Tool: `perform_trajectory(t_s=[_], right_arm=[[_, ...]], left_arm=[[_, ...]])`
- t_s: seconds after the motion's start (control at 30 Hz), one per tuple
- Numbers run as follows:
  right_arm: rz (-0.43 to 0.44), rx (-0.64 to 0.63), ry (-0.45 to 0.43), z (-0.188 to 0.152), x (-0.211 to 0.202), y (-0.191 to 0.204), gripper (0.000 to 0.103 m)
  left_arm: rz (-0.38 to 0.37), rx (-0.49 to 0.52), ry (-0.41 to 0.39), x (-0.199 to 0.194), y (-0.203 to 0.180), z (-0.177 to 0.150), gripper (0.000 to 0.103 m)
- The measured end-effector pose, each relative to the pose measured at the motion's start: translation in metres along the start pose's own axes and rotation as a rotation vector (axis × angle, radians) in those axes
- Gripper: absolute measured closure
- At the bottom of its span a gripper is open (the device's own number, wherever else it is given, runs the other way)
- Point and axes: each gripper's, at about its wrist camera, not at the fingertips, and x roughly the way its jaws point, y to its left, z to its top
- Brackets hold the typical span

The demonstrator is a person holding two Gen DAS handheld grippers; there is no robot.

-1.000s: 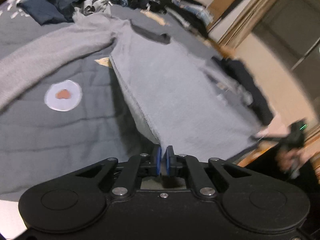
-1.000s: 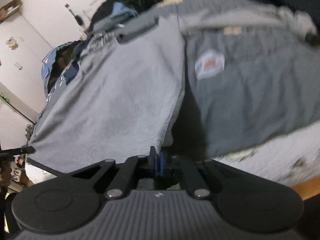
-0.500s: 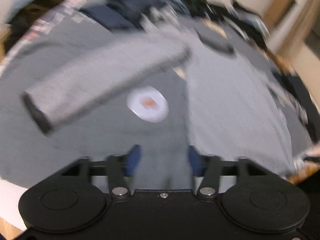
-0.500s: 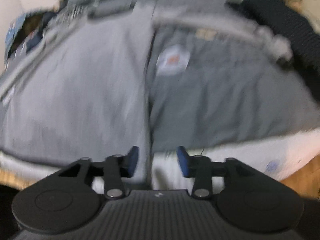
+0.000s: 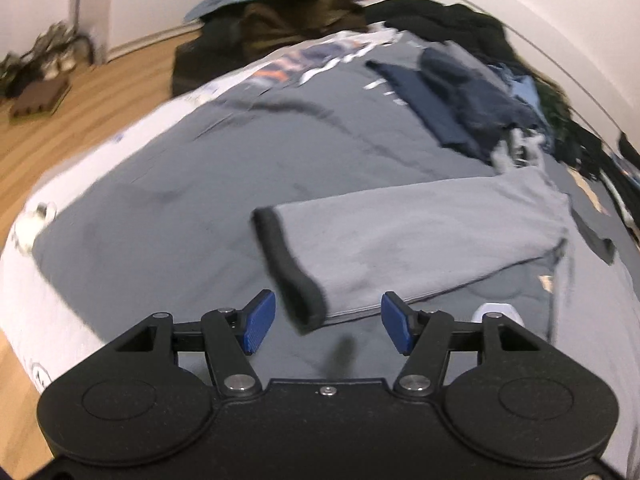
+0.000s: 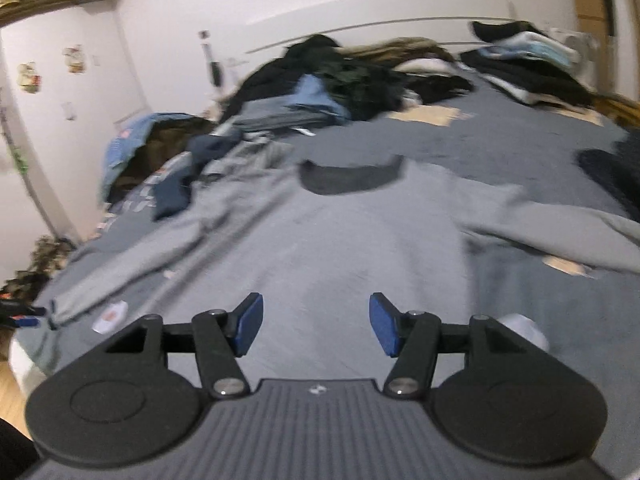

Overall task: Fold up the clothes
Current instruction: 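Grasp the dark sleeve cuff with the left tool and lay it across the body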

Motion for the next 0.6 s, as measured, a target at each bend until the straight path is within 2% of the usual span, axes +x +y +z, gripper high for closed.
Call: perform_trajectory(t_s=[0.17,0.27,0.3,0.37,0.4,0.5,0.6], right_arm=[[0.088,-0.033,0.018,0.014,0.033,0.024,0.045],[0.125,-0.048,0.028,0.016,0.045,0.035,0.045],[0.131,-0.048,0.031,0.016,0.048,0.038,0.045],[0.146,-0.045,0.036,0.015,0.052,0.040,0.045],[0.155,-0.042,0.037,0.015,0.053,0.041,0.045],[0.158,-0.021,0.033,0.013,0.054,0.037,0.045],[0.150,-0.003,0.032,0.012,0.053,0.028,0.045]], left_arm=[[-0.033,-0.096,0.020,0.014,0.019,-0.008,0.047],[-0.081,-0.183,0.009,0.021,0.030,-0.008,0.053],[-0.091,-0.206,0.008,0.024,0.032,-0.008,0.058],[-0.088,-0.217,0.016,0.030,0.032,-0.006,0.082],[-0.078,-0.219,0.019,0.033,0.031,-0.005,0.087],[-0.080,-0.223,-0.009,0.029,0.027,0.001,0.098],[-0.092,-0.176,-0.061,0.012,0.013,0.016,0.100]])
